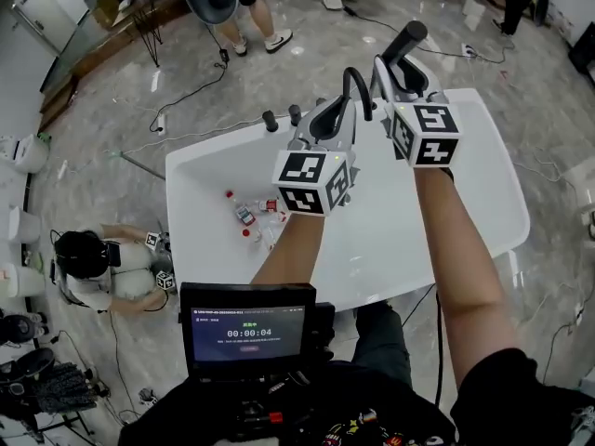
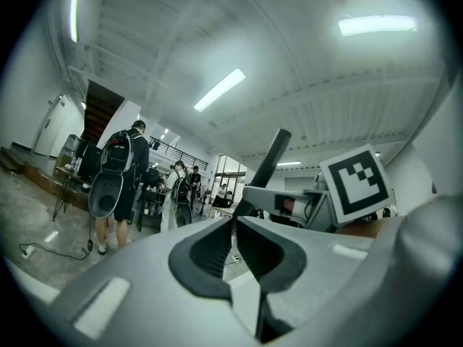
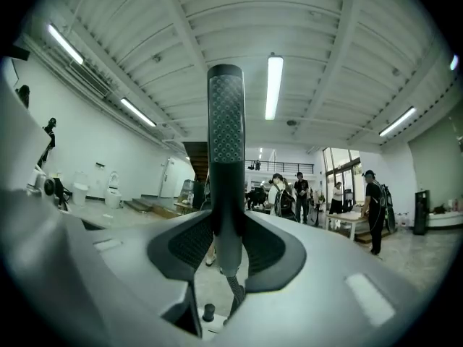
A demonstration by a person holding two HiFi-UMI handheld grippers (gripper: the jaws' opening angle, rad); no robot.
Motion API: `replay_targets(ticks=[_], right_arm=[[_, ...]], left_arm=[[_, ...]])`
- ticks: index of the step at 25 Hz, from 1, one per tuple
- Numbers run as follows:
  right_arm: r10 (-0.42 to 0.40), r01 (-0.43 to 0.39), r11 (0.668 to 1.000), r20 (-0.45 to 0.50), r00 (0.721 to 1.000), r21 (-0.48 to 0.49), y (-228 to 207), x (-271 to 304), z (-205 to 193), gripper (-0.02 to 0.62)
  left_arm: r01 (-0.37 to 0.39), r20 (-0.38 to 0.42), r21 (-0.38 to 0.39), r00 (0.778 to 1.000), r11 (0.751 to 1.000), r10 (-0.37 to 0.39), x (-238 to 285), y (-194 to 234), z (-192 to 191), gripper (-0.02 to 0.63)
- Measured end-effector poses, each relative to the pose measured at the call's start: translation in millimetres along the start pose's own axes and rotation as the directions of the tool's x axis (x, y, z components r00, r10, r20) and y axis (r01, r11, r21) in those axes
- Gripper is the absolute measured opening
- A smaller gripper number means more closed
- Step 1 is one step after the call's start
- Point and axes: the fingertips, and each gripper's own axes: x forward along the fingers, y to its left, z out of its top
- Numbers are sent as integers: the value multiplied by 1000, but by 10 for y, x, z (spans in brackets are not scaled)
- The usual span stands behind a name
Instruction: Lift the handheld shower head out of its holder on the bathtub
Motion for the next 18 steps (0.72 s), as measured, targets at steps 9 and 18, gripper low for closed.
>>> replay_targets(ticks=[9, 18], right_arm=[[-19, 31, 998, 185, 982, -61, 506, -1160, 1484, 150], [38, -10, 996, 311, 950, -92, 922, -1991, 2427, 150]], left_arm=[[113, 36, 46, 993, 992, -115, -640, -543, 992, 20], [161, 63, 62, 984, 985, -165, -1085, -1086, 1445, 20]])
